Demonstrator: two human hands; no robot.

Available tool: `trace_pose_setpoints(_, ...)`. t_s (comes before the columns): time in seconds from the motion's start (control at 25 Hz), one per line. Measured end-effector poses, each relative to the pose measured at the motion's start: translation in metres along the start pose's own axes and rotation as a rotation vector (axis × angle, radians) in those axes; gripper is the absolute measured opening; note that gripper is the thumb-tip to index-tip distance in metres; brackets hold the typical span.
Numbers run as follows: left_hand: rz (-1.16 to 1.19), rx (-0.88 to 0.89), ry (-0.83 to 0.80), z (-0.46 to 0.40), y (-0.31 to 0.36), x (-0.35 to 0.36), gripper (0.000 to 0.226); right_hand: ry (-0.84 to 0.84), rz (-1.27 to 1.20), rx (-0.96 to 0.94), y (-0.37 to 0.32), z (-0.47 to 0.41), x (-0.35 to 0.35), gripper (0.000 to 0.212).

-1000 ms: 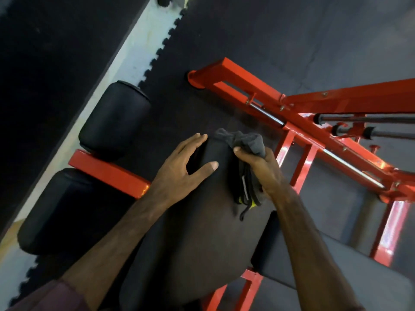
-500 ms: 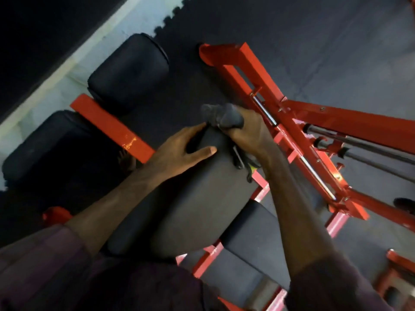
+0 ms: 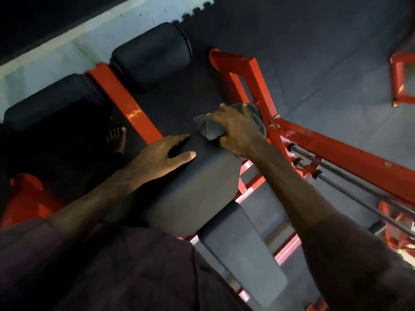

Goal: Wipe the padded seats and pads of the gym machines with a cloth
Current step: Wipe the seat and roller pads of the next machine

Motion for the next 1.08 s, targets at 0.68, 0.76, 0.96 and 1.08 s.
trace_pose_setpoints(0.68,-0.208,-0.132,0.127,0.108,-0.019,-0.01,0.092,0.12,0.014,-0.105,-0.081,0.034,0.024,0.07)
trace_pose_setpoints(0.76,-0.209,-0.156,0.116,0.123,-0.029,-0.012,0.094,0.192,-0.042,0.088,-0.044,0.025,0.007,0.067)
trace_pose_setpoints(0.96,-0.188,-0.169,0.148,0.151,-0.047,-0.012,0.094,0.172,-0.042,-0.077,-0.122,0.071,0.049,0.07)
trace_pose_setpoints(1.08,-0.188,-0.165,0.162,0.161,-0.05,-0.013,0.094,0.136,-0.076,-0.056,-0.102,0.059,0.035,0.077)
Point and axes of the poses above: each hand's wrist, its own z-axis away from the middle knuckle, its own x-axis out of the palm, y = z × x, the point moved 10 cm from there along -z, towards the middle knuckle, and after that the axes turned 10 degrees about x, right-handed, at the moved point
